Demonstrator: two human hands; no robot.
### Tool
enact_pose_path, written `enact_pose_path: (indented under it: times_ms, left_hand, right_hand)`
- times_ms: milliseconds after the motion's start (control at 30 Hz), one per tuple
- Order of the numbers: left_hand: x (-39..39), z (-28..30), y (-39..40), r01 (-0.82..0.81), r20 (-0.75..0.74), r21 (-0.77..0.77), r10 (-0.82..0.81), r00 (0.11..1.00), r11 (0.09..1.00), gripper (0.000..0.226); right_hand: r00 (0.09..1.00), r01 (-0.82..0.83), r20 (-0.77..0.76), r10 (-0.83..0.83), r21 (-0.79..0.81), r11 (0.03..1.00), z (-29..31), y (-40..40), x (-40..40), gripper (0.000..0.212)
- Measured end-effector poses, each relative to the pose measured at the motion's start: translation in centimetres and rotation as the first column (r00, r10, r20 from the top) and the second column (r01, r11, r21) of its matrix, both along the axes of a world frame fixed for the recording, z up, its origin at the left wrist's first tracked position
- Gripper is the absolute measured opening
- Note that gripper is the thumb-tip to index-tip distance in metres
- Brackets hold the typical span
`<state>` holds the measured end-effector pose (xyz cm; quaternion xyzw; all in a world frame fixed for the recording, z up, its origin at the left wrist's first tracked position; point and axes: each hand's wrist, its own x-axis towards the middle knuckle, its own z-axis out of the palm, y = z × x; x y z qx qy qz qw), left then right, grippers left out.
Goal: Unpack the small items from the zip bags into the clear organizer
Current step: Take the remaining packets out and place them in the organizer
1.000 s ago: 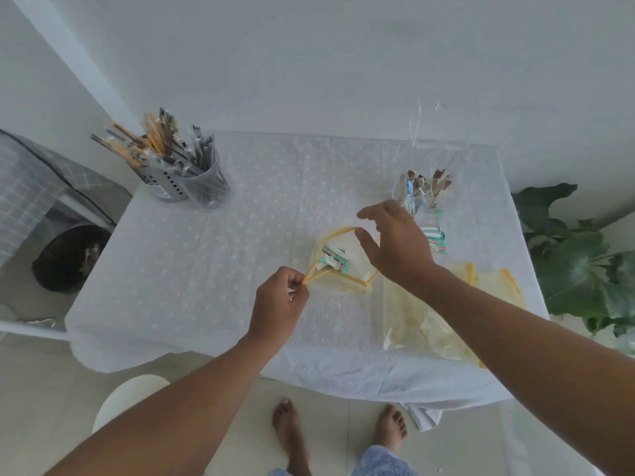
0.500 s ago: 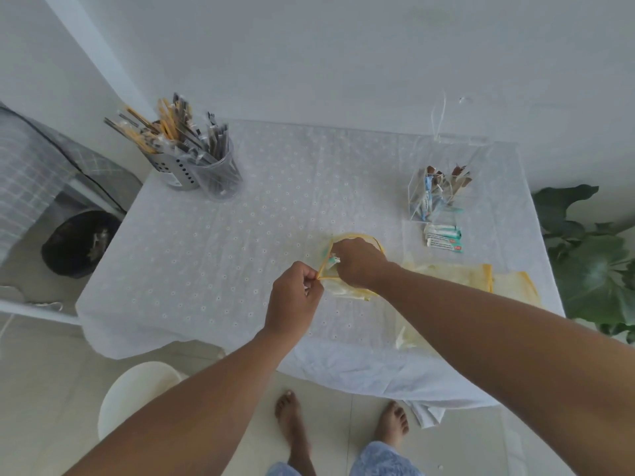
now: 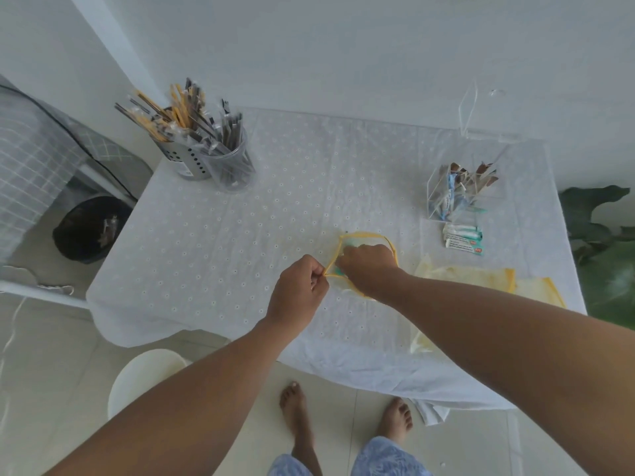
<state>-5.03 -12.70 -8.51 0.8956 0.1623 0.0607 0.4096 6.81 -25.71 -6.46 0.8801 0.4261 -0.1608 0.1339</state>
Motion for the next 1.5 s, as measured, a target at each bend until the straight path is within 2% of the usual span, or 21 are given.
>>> enact_pose_path:
  times_ms: [133, 300, 400, 467, 567, 667, 733, 800, 933, 1033, 1233, 1367, 1500]
  left_hand:
    - [0.5, -0.1, 0.0, 0.02, -0.021, 0.023, -0.02, 1.0, 1.0, 0.013]
    - [1.3, 0.2, 0.3, -0.001, -0.025, 0.045, 0.002, 1.0, 0.999, 0.014]
    - [2.1, 0.7, 0.5, -0.02, -0.027, 0.065, 0.022, 0.999, 0.998, 0.013]
    - [2.6, 1.0, 0.5, -0.022, -0.028, 0.074, 0.024, 0.999, 0.997, 0.013]
    - [3.5, 1.2, 0.4, -0.008, -0.028, 0.077, 0.01, 1.0, 0.997, 0.011]
    - [4.4, 1.3, 0.0, 0.012, -0.033, 0.079, -0.01, 0.999, 0.997, 0.011]
    - [4.9, 1.5, -0.5, 0.024, -0.032, 0.08, -0.021, 0.999, 0.997, 0.011]
    - [5.4, 1.7, -1.0, 0.039, -0.025, 0.08, -0.037, 0.999, 0.996, 0.011]
    - [5.9, 1.8, -1.7, 0.064, -0.033, 0.091, -0.062, 0.998, 0.994, 0.011]
    - [6.2, 1.8, -1.9, 0.072, -0.028, 0.102, -0.069, 0.997, 0.992, 0.012]
    - [6.6, 2.0, -2.2, 0.067, -0.023, 0.105, -0.065, 0.998, 0.992, 0.014]
    - [6.8, 2.2, -2.6, 0.057, -0.011, 0.097, -0.056, 0.998, 0.994, 0.014]
    - [6.9, 2.5, -2.7, 0.059, -0.002, 0.103, -0.059, 0.998, 0.993, 0.015]
  right_hand:
    - [1.0, 0.026, -0.016, -0.025, 0.076, 0.997, -0.3, -0.7, 0.1, 0.025]
    - [0.992, 0.068, -0.116, -0.042, 0.223, 0.972, 1.2, -1.8, 0.6, 0.018]
    - [0.977, 0.173, -0.183, -0.114, 0.352, 0.92, 2.2, -3.0, 0.6, 0.008]
    - [0.939, 0.318, -0.284, -0.192, 0.511, 0.798, 3.0, -4.0, 0.7, 0.007]
    - [0.867, 0.497, -0.427, -0.257, 0.703, 0.509, 4.2, -6.1, 0.8, 0.012]
    - [0.742, 0.662, -0.585, -0.327, 0.717, 0.219, 4.9, -8.2, 1.3, 0.01]
    - [0.666, 0.716, -0.652, -0.361, 0.696, 0.065, 5.0, -9.7, 2.0, 0.013]
    - [0.63, 0.715, -0.671, -0.39, 0.697, -0.044, 5.3, -11.0, 3.0, 0.017]
    - [0.583, 0.67, -0.651, -0.486, 0.724, -0.164, 6.3, -13.9, 5.4, 0.029]
    - [0.519, 0.645, -0.638, -0.568, 0.729, -0.23, 7.1, -16.1, 7.9, 0.03]
    - [0.369, 0.642, -0.578, -0.728, 0.725, -0.25, 7.5, -18.5, 12.4, 0.03]
    - [0.319, 0.702, -0.605, -0.729, 0.668, -0.247, 7.0, -18.1, 13.6, 0.027]
    - [0.323, 0.725, -0.58, -0.748, 0.66, -0.198, 6.2, -17.7, 14.0, 0.029]
